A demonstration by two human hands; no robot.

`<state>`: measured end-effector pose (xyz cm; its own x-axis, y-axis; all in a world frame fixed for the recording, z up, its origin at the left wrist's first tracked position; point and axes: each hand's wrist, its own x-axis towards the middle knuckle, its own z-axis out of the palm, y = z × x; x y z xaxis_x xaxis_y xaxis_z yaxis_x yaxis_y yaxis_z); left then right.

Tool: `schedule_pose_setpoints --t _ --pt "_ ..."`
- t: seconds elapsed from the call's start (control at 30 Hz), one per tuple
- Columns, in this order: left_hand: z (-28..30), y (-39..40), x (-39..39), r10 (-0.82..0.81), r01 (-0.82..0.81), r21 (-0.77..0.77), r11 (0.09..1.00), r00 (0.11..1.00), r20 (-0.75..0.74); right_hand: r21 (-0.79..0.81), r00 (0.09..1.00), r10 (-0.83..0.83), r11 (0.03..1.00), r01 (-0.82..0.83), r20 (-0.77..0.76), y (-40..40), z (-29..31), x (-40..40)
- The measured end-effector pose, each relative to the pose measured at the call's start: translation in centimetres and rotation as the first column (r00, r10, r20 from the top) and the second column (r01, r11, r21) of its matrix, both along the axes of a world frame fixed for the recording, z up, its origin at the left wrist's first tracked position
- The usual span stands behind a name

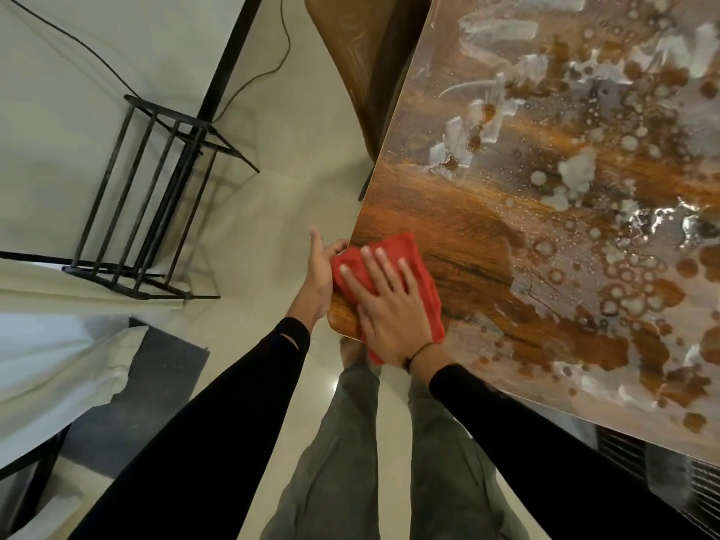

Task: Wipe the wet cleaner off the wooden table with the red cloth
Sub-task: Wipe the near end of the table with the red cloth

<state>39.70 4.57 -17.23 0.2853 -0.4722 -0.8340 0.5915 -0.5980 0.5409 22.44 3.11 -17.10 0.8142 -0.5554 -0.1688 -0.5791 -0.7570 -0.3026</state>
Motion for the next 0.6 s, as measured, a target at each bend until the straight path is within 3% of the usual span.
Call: schedule_pose_setpoints --t 0.07,0.13,0.23,0.3,0.4,0.47,0.53,0.6 --pt "-0.2 0.1 0.4 -0.059 0.059 0.005 0.998 0.998 -0.012 0.011 0.965 0.262 0.965 -0.262 -0.001 0.9 -0.6 -2.6" --pt "-0.1 0.2 0.5 -0.125 0.125 0.004 0.992 0.992 -0.029 0.008 0.871 0.491 0.871 -0.490 -0.015 -0.4 -0.8 -4.6" --pt "0.0 0.2 0.4 -0.140 0.140 0.002 0.990 0.989 -0.051 -0.010 0.733 0.678 0.734 -0.680 -0.055 -4.3 -0.9 -5.0" --pt "-0.1 0.2 0.2 -0.128 0.129 0.013 0.992 0.990 -0.066 -0.047 0.762 0.644 0.761 -0.647 -0.069 -7.2 -0.7 -4.5" --pt "-0.6 0.3 0.4 -0.135 0.138 0.043 0.990 0.989 -0.064 -0.067 0.951 0.305 0.949 -0.308 -0.047 -6.6 0.0 -3.3" --pt "-0.8 0.4 0.7 -0.132 0.137 0.047 0.989 0.987 -0.092 -0.066 0.989 0.142 0.987 -0.144 -0.033 -2.5 0.3 -1.9" --pt "-0.8 0.4 1.1 -0.178 0.185 0.051 0.982 0.977 -0.118 -0.051 0.982 0.188 0.981 -0.189 -0.018 1.2 0.4 -1.5" --pt "-0.6 0.5 1.8 -0.290 0.301 0.083 0.950 0.950 -0.119 -0.058 0.935 0.355 0.933 -0.354 0.011 2.2 0.2 -2.1"
